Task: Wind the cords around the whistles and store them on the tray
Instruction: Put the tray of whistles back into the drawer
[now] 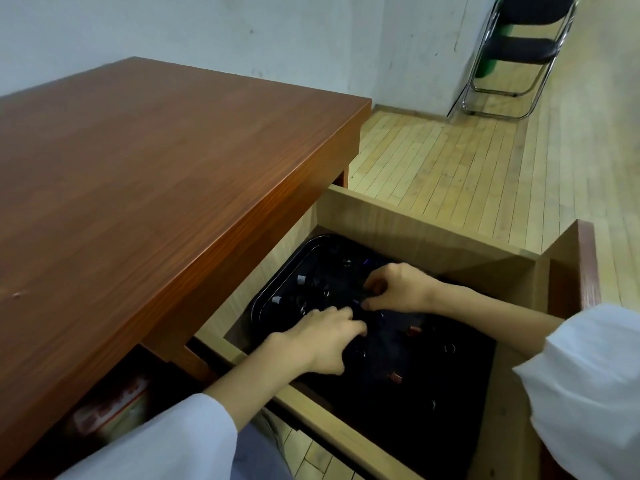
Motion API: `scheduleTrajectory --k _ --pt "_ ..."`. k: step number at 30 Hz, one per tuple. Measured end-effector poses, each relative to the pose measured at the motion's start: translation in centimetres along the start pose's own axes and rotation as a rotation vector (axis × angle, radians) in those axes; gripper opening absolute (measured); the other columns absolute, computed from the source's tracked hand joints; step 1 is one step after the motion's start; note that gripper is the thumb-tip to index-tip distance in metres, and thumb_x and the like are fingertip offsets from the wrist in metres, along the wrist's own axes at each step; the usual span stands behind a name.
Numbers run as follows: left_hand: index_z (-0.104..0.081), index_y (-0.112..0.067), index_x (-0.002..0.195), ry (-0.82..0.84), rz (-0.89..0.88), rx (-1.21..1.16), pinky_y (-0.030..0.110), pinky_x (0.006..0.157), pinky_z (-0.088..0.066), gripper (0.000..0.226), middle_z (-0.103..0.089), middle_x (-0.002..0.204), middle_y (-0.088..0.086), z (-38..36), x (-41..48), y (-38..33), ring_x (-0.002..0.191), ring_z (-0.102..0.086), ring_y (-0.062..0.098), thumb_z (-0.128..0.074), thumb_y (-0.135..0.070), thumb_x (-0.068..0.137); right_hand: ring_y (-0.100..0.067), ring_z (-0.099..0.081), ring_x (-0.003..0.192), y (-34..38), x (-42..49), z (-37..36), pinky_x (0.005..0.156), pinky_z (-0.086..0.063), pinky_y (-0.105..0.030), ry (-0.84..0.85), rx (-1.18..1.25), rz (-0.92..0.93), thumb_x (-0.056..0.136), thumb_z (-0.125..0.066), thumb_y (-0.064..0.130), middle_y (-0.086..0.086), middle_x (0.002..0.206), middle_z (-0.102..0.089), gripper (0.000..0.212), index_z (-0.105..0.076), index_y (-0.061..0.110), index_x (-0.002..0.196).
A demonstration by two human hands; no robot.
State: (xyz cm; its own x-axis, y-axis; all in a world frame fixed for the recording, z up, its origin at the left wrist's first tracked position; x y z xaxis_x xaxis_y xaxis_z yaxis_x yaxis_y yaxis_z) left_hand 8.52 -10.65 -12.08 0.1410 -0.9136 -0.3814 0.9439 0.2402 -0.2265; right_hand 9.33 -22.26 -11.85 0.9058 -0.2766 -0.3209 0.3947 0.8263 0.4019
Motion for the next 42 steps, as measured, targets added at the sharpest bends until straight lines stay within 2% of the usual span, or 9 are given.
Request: scheduleTrajectory --k 3,6,9,21,27,32,34,40,42 --pt "-0.05 -0.026 0.128 -0.187 0.09 -0.227 0.039 0.092 -0.045 0.052 -0.047 0.12 0.002 3.1 -0.1 2.5 0.108 -0.051 0.023 -0.059 -0.011 0.078 -0.022 -0.061 0.095 -1.1 0.6 3.3 0.083 -0.051 -0.035 -0.214 -0.044 -0.029 0.083 -0.063 0.035 -0.005 0.106 -0.064 0.034 -0.063 0.014 0.11" --pt "-0.055 -0.022 0.121 -0.399 0.359 -0.24 0.04 0.095 -0.044 0.035 -0.046 0.122 0.005 5.6 0.1 7.5 0.108 -0.051 0.025 -0.058 -0.02 0.086 -0.024 -0.057 0.101 -2.1 1.6 4.5 0.082 -0.047 -0.032 -0.256 -0.122 -0.061 0.083 -0.065 0.031 -0.008 0.113 -0.057 0.039 -0.058 0.012 0.117" --pt "-0.051 -0.022 0.126 -0.265 0.59 -0.118 0.045 0.103 -0.03 0.053 -0.041 0.132 0.007 4.4 1.1 10.5 0.124 -0.041 0.03 -0.058 -0.052 0.083 -0.023 -0.058 0.101 -2.9 2.4 4.2 0.077 -0.046 -0.03 -0.256 -0.091 -0.104 0.08 -0.069 0.037 -0.006 0.112 -0.061 0.047 -0.058 0.013 0.118" --pt "-0.057 -0.01 0.119 -0.404 0.552 -0.207 0.035 0.084 -0.044 0.048 -0.051 0.121 0.009 3.7 3.5 11.4 0.108 -0.053 0.026 -0.067 -0.039 0.082 -0.02 -0.058 0.088 -4.4 3.1 1.9 0.067 -0.043 -0.026 -0.081 -0.074 -0.121 0.07 -0.078 0.034 -0.004 0.107 -0.063 0.052 -0.058 0.015 0.114" --pt "-0.055 -0.016 0.122 -0.579 0.61 -0.182 0.042 0.096 -0.042 0.055 -0.056 0.121 0.008 5.7 1.1 11.5 0.113 -0.052 0.028 -0.064 -0.05 0.079 -0.019 -0.058 0.101 -3.5 1.1 5.4 0.079 -0.046 -0.026 -0.115 0.108 -0.137 0.079 -0.07 0.04 -0.002 0.114 -0.061 0.055 -0.054 0.014 0.124" --pt "-0.065 -0.015 0.104 -0.676 0.487 -0.273 0.031 0.076 -0.045 0.021 -0.066 0.1 0.004 8.7 -2.1 7.9 0.091 -0.06 0.019 -0.059 -0.027 0.087 -0.01 -0.064 0.068 -4.5 -6.3 10.7 0.054 -0.052 -0.016 -0.284 0.613 -0.192 0.089 -0.059 0.026 -0.006 0.091 -0.069 0.025 -0.062 0.009 0.108" --pt "-0.066 -0.018 0.102 -0.604 0.389 -0.295 0.031 0.077 -0.049 0.016 -0.065 0.096 0.0 8.9 -2.2 4.3 0.088 -0.06 0.016 -0.057 -0.023 0.089 -0.011 -0.063 0.064 -5.8 -10.4 11.2 0.053 -0.052 -0.018 -0.364 0.776 -0.219 0.09 -0.058 0.022 -0.006 0.086 -0.069 0.021 -0.063 0.008 0.105" --pt "-0.061 -0.019 0.116 -0.57 -0.123 -0.249 0.033 0.092 -0.046 0.028 -0.058 0.111 -0.002 10.3 -3.4 -14.9 0.103 -0.054 0.014 -0.05 -0.031 0.094 -0.016 -0.052 0.059 -11.2 -26.0 7.0 0.054 -0.044 -0.025 -0.955 1.229 -0.385 0.092 -0.055 0.017 -0.01 0.076 -0.057 0.018 -0.065 0.005 0.1" --pt "-0.058 -0.017 0.122 -0.58 -0.238 -0.182 0.033 0.095 -0.042 0.034 -0.054 0.121 0.001 9.6 -4.0 -20.5 0.111 -0.05 0.016 -0.049 -0.034 0.094 -0.018 -0.051 0.06 -12.7 -28.0 2.4 0.052 -0.043 -0.027 -0.986 1.281 -0.517 0.092 -0.054 0.017 -0.01 0.077 -0.057 0.019 -0.062 0.004 0.104"
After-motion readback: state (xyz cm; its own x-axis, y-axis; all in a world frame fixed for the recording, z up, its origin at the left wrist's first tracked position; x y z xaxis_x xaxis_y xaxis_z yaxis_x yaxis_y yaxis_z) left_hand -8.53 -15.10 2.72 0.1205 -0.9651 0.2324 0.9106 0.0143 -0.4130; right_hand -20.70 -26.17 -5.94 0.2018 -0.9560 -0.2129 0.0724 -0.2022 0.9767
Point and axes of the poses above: each hand's wrist, its own x-axis towards the middle knuckle, its own z-axis out of the back of the hand, y = z × x, the point moved 9 cm from there along x, towards the middle knuckle
